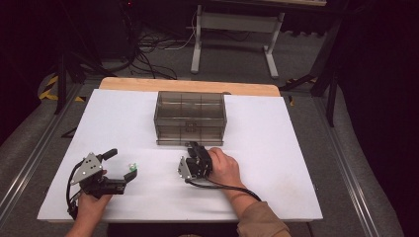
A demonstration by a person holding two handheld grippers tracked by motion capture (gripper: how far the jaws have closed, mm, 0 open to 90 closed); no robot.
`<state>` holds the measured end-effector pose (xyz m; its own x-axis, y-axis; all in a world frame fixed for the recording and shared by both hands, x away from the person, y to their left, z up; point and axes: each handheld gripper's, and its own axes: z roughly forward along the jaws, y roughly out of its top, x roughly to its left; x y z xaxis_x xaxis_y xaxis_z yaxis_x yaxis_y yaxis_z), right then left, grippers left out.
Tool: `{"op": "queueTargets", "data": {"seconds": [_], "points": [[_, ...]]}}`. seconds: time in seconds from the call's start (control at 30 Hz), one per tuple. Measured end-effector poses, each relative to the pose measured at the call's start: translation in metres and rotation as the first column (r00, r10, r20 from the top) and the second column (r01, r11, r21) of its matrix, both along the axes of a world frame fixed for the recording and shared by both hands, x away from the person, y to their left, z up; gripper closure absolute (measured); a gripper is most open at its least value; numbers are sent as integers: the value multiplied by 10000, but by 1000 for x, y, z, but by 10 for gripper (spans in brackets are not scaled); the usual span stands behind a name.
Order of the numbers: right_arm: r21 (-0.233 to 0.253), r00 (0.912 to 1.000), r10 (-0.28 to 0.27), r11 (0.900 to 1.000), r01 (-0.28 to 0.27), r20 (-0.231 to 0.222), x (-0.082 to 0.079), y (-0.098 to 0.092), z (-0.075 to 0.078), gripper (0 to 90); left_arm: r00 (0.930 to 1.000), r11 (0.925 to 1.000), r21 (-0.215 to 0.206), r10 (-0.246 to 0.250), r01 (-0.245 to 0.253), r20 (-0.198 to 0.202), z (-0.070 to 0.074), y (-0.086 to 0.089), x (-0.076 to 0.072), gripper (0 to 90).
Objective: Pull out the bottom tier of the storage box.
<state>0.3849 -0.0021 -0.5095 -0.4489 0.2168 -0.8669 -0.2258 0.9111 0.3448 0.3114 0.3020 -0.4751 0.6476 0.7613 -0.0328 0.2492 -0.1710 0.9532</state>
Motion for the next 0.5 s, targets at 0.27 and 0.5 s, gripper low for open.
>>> {"op": "queueTargets", "data": {"seconds": [0.27,0.5], "points": [[849,9974,415,9957,-364,-594,-2,-7,12,569,10000,10000,-4,7,-7,7,0,0,0,5],[1951,9878,862,9790,-598,-1295,-4,-18,25,478,10000,10000,35,15,-15,-3,0,0,0,5]]}}
